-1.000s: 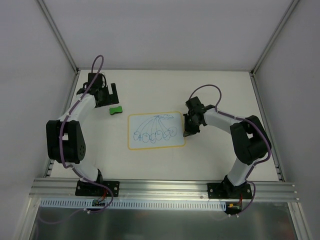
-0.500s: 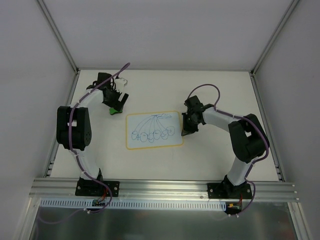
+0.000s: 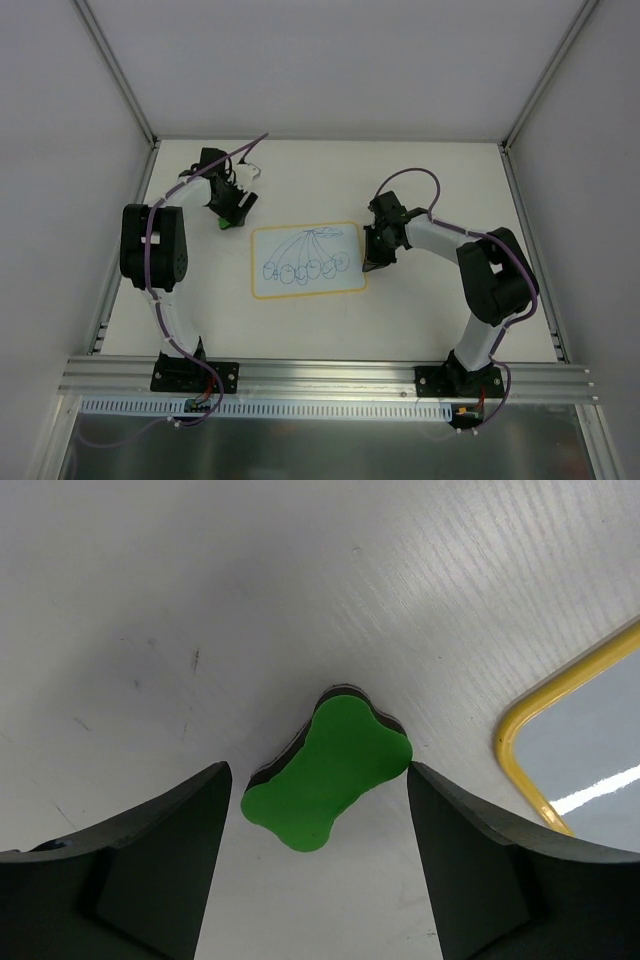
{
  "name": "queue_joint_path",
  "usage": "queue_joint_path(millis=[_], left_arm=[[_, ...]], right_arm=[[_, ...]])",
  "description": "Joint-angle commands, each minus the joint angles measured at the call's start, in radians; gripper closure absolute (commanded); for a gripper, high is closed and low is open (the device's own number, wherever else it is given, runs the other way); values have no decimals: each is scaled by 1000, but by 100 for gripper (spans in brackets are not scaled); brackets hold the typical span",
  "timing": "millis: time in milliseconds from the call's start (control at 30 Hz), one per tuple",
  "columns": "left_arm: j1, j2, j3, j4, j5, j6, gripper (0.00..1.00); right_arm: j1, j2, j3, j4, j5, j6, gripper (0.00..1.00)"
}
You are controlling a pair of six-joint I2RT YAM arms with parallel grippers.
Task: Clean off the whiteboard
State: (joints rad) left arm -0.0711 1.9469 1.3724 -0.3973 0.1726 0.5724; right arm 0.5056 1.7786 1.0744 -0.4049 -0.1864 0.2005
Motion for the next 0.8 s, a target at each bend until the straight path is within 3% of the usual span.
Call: queue_joint_path(millis=[0,433,700,767], left_arm=[[-4,12,24,-26,-10,38,29],[-4,37,36,-57,2,-58,46],[-2,9,48,-67,-7,-242,69],[-2,0,40,-71,-7,-270,70]], right_arm=[[4,7,9,5,-2,-6,93],[4,4,1,3,-2,-6,93],[4,2,-4,5,-1,-6,93],[4,1,-4,6,1,-6,93]])
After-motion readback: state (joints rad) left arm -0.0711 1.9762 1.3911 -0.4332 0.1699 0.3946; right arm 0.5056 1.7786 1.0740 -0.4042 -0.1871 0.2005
